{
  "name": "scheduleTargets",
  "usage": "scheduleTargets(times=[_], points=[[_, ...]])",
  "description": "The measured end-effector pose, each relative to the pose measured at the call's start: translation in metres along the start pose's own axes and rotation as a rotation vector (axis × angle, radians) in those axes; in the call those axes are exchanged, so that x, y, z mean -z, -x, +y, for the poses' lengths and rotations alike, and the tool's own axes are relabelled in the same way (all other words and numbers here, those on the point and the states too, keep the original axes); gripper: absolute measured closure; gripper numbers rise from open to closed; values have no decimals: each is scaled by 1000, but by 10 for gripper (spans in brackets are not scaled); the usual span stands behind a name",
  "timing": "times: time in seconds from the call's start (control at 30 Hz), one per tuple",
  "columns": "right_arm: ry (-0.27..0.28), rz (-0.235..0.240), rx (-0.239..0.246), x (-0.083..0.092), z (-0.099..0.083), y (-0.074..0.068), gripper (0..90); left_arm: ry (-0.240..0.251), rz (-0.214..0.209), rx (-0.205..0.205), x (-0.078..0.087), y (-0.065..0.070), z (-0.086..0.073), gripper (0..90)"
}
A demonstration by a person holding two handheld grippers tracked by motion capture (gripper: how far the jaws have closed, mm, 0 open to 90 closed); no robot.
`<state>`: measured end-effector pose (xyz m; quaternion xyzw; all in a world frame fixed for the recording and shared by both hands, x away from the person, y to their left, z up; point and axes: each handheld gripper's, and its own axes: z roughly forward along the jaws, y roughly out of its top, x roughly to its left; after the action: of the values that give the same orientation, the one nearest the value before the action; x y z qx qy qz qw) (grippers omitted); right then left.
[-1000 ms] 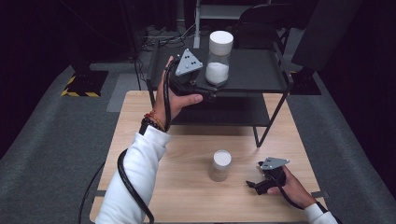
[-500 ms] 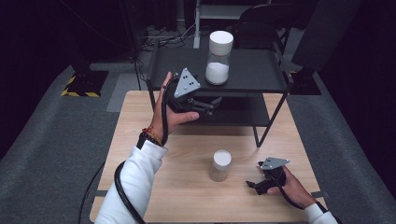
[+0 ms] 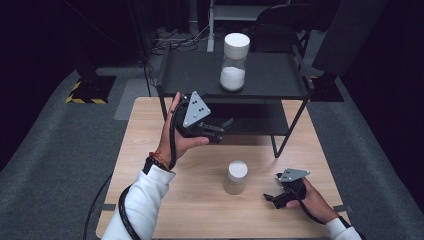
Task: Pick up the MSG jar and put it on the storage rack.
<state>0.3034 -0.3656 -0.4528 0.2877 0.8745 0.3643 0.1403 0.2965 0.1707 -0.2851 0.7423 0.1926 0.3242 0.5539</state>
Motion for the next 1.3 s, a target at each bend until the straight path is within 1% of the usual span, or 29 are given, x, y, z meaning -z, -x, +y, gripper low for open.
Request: scheduleTargets(times=[0.07, 0.13, 0.2, 0.23, 0.3, 0.4, 0.6, 0.7, 0.87, 0.9, 0.93, 1.03, 1.07, 1.13, 1.17, 1.3], points=[[0, 0, 0, 0, 0, 0, 0, 9, -13, 9, 1, 2, -7, 6], [0, 0, 0, 0, 0, 0, 0, -1, -21, -1, 1, 5, -13, 6], [0, 0, 0, 0, 0, 0, 0, -10, -17, -13, 0, 9, -18, 6], [0, 0, 0, 0, 0, 0, 0, -14, -19, -12, 0, 10, -21, 6], [0, 0, 0, 0, 0, 0, 0, -14, -21, 5, 0, 12, -28, 6], [0, 0, 0, 0, 0, 0, 0, -27, -22, 1, -1, 15, -35, 6], [0, 0, 0, 0, 0, 0, 0, -47, -31, 20, 0, 18, -50, 6], [0, 0, 0, 0, 0, 0, 0, -67, -34, 27, 0, 19, -58, 6], [0, 0, 0, 0, 0, 0, 0, -88, -37, 49, 0, 22, -73, 6], [0, 0, 0, 0, 0, 0, 0, -89, -38, 62, 1, 23, -76, 6], [0, 0, 0, 0, 0, 0, 0, -92, -47, 71, 1, 23, -80, 6], [0, 0, 0, 0, 0, 0, 0, -106, -54, 82, 3, 26, -87, 6], [0, 0, 0, 0, 0, 0, 0, -110, -53, 80, 3, 27, -89, 6], [0, 0, 0, 0, 0, 0, 0, -117, -55, 90, 4, 28, -92, 6], [0, 1, 0, 0, 0, 0, 0, -124, -53, 87, 5, 28, -94, 6], [0, 2, 2, 0, 0, 0, 0, -153, -54, 95, 7, 31, -105, 6]])
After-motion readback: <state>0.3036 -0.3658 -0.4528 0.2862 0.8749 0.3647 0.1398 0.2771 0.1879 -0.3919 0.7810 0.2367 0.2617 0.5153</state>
